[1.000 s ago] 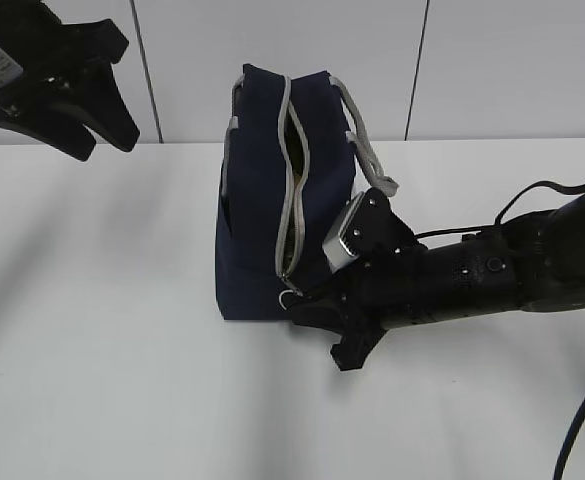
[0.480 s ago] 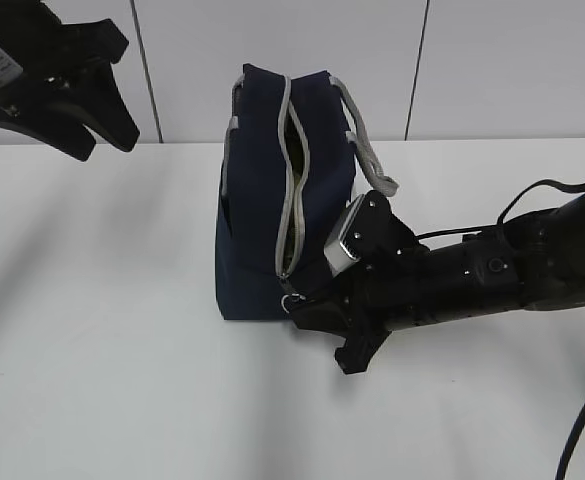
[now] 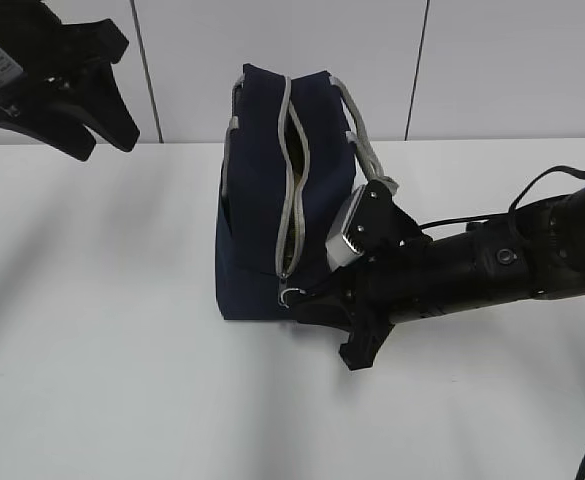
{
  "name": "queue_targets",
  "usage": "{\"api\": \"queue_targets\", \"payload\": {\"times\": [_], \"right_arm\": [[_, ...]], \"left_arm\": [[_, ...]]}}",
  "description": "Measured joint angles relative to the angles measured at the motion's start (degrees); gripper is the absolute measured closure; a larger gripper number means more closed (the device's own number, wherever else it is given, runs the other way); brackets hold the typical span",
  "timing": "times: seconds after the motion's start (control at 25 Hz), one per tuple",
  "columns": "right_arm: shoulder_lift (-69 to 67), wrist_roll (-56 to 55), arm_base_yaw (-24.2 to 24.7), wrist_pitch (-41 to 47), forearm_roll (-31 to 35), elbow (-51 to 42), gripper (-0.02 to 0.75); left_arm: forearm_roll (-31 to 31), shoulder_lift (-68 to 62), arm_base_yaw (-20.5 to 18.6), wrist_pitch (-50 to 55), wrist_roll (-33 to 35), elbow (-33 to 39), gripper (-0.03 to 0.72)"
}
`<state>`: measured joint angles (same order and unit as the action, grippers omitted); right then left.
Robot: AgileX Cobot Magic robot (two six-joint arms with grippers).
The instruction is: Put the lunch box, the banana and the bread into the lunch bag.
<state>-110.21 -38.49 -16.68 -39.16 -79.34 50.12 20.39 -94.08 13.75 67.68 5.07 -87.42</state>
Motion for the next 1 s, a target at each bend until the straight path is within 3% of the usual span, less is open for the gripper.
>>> {"api": "queue_targets", "payload": {"times": [0.28, 0.72, 1.0], "right_arm": [[3.18, 0.00, 0.00, -0.60, -0.55, 0.00, 0.754], [7.84, -4.42, 0.10, -4.90, -9.40, 3.98, 0.754], [10.54, -10.96, 2.87, -8.11, -13.74, 8.18, 0.754]], "left_arm": [[0.11, 0.00, 0.00, 0.00, 0.00, 0.00, 0.308], [1.10, 0.00, 0.00, -0.06, 1.34, 0.00, 0.308], [1.54, 0.00, 0.00, -0.30, 2.38, 0.00, 0.308]]}}
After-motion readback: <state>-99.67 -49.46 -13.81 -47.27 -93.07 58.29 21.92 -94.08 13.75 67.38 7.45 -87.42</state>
